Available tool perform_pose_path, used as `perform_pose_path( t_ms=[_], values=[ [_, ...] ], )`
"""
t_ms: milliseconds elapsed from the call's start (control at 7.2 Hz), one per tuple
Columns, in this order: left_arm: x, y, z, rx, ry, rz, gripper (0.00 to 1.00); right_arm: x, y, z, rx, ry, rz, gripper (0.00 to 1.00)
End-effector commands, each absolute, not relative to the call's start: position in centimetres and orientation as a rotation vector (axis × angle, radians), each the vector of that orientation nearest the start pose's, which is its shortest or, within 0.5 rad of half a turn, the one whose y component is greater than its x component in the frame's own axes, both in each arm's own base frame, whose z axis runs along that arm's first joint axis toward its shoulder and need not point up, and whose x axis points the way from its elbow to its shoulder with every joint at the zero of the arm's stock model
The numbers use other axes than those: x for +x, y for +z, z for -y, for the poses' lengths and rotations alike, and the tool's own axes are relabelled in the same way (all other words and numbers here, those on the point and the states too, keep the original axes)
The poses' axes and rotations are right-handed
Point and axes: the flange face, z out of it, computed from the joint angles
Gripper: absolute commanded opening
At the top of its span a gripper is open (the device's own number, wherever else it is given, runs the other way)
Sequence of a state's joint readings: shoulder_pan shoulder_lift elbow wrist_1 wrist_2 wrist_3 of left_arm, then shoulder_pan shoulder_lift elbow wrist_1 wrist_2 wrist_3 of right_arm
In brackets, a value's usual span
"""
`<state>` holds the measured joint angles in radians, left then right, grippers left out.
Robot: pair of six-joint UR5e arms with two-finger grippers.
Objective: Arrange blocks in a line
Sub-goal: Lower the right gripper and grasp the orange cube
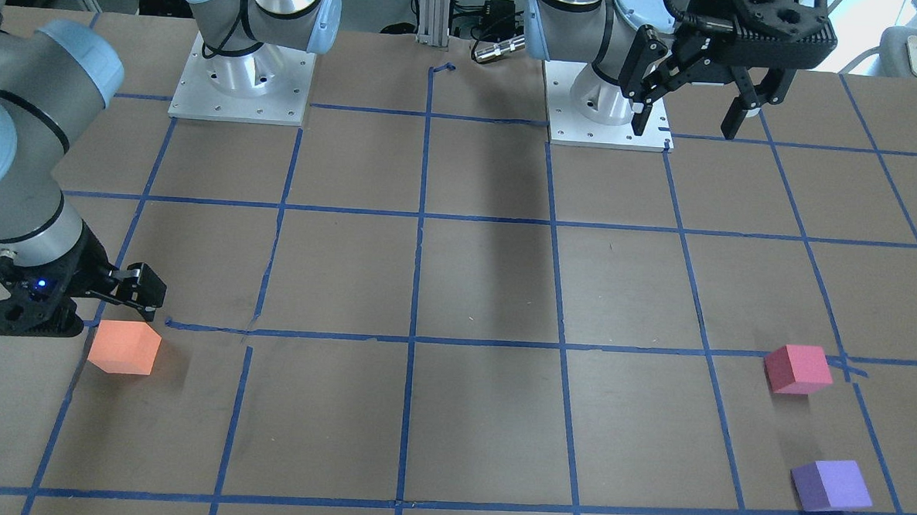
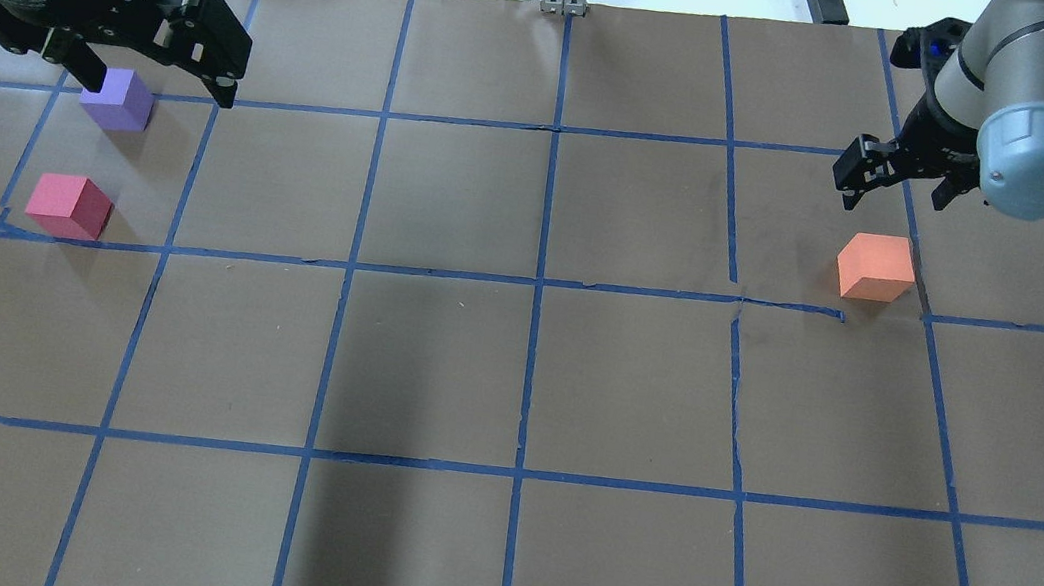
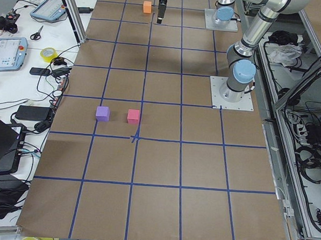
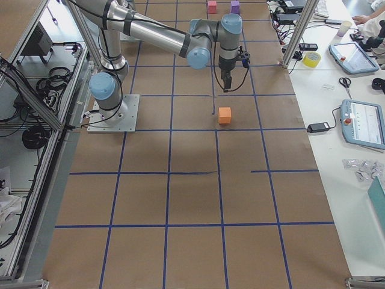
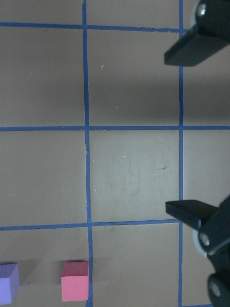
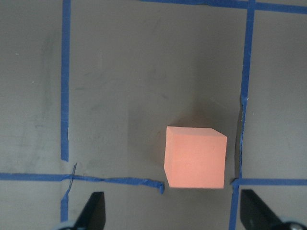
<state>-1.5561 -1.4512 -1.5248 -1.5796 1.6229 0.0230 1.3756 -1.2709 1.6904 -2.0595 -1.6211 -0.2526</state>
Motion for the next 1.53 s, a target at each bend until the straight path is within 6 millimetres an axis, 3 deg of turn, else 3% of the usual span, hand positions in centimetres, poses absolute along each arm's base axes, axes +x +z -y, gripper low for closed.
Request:
perform_pose_path(
  t_ms=[0, 139, 417, 1111, 1250, 1389],
  values=[
    [-12.1, 56.6, 45.2, 0.006, -0.240, -3.077, 1.00, -1.0, 26.8, 62.6, -0.062, -0.070, -3.206, 1.00],
    [-12.1, 56.6, 45.2, 0.006, -0.237, -3.077, 1.00, -1.4, 25.0, 62.9, -0.053, -0.027, -3.202, 1.00],
    [-12.1, 56.7, 45.1, 0.006, -0.237, -3.077, 1.00, -2.5, 23.5, 62.9, -0.027, 0.018, -3.199, 1.00],
    [-12.1, 56.6, 45.2, 0.006, -0.237, -3.077, 1.00, -3.0, 20.2, 62.8, -0.020, 0.124, -3.182, 1.00],
    [-12.1, 56.6, 45.2, 0.006, -0.240, -3.077, 1.00, -3.2, 19.7, 62.8, -0.016, 0.135, -3.178, 0.94],
    [-12.1, 56.6, 45.2, 0.006, -0.237, -3.077, 1.00, -3.2, 19.4, 62.8, -0.011, 0.145, -3.178, 0.65]
  ],
)
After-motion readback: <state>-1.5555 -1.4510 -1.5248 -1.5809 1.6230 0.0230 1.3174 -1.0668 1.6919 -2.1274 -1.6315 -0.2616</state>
